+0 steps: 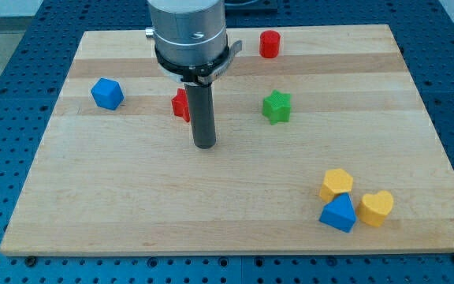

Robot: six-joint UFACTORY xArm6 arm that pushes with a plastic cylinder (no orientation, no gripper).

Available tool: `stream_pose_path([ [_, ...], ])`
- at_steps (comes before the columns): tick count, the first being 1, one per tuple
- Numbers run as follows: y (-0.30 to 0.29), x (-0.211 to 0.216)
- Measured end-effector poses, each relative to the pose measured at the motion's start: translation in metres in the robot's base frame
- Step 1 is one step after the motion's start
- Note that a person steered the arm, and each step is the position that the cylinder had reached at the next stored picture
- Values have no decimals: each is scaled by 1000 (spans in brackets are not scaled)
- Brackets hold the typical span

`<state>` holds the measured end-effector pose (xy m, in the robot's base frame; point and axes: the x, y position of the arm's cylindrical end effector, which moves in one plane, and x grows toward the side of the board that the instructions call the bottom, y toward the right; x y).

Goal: Move green star slightly down

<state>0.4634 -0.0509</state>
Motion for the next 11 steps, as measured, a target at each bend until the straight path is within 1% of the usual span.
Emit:
stream_pose_path([
  [1,0,-31],
  [2,12,-72],
  [3,56,-105],
  [4,63,-109],
  [5,73,-103],
  [6,100,-100],
  [7,100,-100],
  [9,108,-80],
  [11,152,-55],
])
